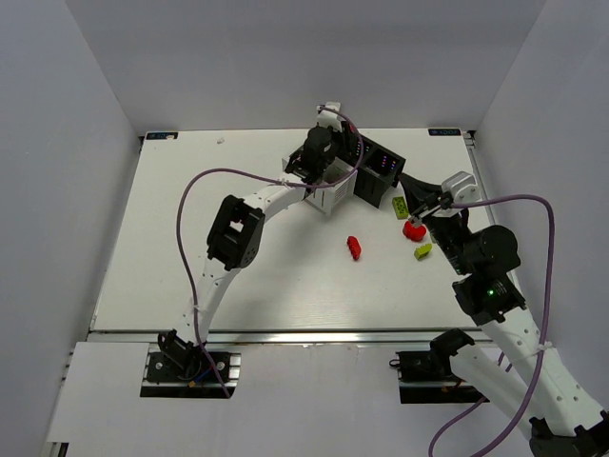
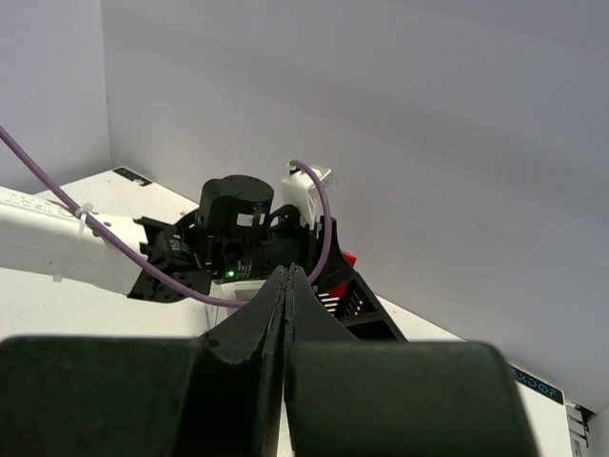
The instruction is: Sort the legos into containers by color
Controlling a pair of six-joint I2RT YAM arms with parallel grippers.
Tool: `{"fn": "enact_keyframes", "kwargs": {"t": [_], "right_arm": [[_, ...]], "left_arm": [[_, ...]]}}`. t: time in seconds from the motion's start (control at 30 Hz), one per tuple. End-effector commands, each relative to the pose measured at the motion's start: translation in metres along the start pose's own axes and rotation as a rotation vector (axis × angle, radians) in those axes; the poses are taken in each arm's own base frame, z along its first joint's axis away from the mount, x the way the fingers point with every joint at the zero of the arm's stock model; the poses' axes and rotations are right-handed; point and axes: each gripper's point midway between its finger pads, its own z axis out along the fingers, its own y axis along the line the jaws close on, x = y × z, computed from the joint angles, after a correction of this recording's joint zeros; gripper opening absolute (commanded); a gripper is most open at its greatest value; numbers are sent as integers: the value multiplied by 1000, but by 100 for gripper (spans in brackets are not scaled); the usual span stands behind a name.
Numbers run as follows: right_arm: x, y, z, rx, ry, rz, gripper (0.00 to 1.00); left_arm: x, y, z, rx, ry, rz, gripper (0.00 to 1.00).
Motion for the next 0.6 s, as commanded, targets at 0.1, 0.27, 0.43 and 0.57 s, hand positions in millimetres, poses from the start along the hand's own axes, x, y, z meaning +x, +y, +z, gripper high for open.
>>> {"fn": "enact_keyframes", "kwargs": {"t": [0.1, 0.27, 0.43, 0.57], "right_arm": [[-7, -4, 3, 11, -43, -21, 0], [8, -1, 9, -1, -8, -30, 0], [37, -5, 20, 5, 74, -57, 0], [62, -8, 26, -17, 159, -69, 24]], "left_arm": [[-41, -17, 0, 14, -59, -8, 66], [-59, -30, -6, 49, -58, -5, 82], [-112, -55, -32, 102, -83, 0, 78], [-184, -69, -98, 127, -94, 51, 52]]}}
